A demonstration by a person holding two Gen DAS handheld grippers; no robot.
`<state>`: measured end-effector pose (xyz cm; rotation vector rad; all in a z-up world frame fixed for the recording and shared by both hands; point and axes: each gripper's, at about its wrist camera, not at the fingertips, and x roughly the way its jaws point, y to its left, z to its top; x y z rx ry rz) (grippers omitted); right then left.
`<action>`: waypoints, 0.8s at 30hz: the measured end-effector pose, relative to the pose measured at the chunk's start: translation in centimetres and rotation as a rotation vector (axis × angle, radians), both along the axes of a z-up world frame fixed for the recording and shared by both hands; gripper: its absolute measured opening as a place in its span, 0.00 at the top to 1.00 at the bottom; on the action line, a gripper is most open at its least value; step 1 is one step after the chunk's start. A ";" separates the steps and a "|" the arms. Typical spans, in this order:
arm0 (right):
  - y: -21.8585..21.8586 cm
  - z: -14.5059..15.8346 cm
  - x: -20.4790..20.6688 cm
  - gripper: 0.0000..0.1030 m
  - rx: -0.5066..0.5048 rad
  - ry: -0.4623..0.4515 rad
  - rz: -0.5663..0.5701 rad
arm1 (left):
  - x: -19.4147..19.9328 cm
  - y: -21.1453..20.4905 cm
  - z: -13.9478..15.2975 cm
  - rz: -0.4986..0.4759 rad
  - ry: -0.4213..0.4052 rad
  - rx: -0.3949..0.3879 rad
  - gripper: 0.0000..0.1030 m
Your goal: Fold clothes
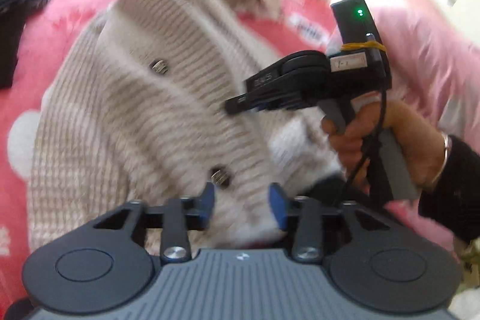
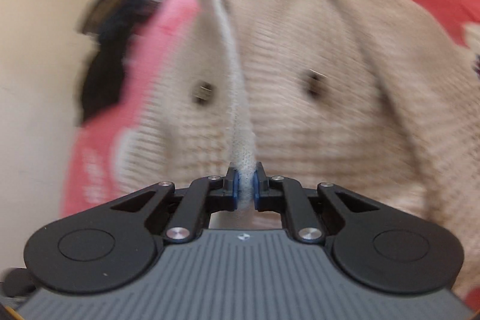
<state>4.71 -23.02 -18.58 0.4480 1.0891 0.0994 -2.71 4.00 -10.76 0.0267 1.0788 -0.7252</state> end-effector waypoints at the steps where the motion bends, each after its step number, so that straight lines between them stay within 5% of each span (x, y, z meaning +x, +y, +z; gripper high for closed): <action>1: -0.6 -1.1 -0.1 0.93 0.005 0.017 -0.024 | 0.2 0.6 -0.2 0.017 -0.013 0.037 0.42; 5: -1.9 -3.8 -0.1 0.93 0.047 0.037 -0.067 | 3.6 4.4 -1.7 0.193 -0.034 0.207 0.23; 9: -2.5 -4.9 -0.3 0.92 0.102 0.026 -0.076 | 7.8 9.0 -5.3 0.339 0.043 0.355 0.19; 14: -3.1 -5.7 0.0 0.92 0.171 0.031 -0.084 | 11.4 13.0 -9.3 0.383 0.232 0.255 0.19; 18: -2.8 -6.1 0.4 0.91 0.193 0.052 -0.103 | 11.8 13.1 -10.7 0.358 0.261 0.225 0.15; 24: -2.8 -6.5 0.8 0.91 0.212 0.080 -0.144 | 10.6 12.4 -10.5 0.282 0.324 0.172 0.48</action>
